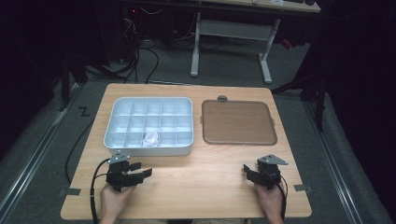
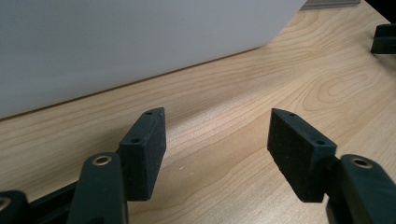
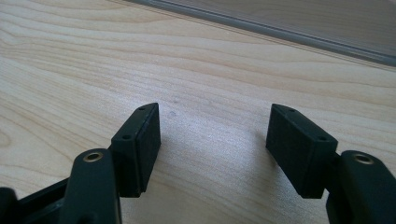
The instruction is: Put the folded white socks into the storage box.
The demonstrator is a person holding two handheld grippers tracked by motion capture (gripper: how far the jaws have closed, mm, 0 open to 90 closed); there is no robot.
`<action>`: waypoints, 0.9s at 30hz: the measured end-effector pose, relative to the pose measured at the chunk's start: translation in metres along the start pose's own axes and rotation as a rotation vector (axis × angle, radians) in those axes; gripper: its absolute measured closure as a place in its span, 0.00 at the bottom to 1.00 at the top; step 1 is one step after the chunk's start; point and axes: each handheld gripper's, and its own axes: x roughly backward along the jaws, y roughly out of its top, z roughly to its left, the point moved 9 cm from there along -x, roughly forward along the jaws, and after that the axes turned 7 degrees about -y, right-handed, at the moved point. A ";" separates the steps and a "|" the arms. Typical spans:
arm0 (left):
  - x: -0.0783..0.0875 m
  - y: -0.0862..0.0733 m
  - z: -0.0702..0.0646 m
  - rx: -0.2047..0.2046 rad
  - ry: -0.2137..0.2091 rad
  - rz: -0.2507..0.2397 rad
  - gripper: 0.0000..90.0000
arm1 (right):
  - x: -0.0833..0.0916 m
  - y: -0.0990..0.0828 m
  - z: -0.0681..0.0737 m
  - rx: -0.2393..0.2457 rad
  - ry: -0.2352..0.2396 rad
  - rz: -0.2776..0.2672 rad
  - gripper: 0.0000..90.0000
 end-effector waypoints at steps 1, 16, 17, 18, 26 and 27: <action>-0.001 -0.001 0.000 0.000 0.001 0.001 0.42 | 0.000 0.000 0.000 0.000 -0.001 0.000 0.40; -0.017 -0.017 0.007 -0.108 0.053 0.003 0.41 | 0.000 0.000 0.000 -0.001 0.000 0.000 0.40; -0.017 -0.017 0.007 -0.115 0.054 0.003 0.41 | 0.000 0.000 0.000 -0.001 -0.001 0.000 0.40; -0.018 -0.016 0.007 -0.118 0.054 -0.002 0.41 | 0.000 0.000 0.000 -0.001 0.000 0.000 0.40; -0.022 -0.019 0.007 -0.172 0.060 -0.033 0.40 | 0.000 0.000 0.000 -0.001 -0.001 0.000 0.40; -0.022 -0.019 0.007 -0.185 0.061 -0.034 0.40 | 0.000 0.000 0.000 -0.001 -0.001 0.000 0.40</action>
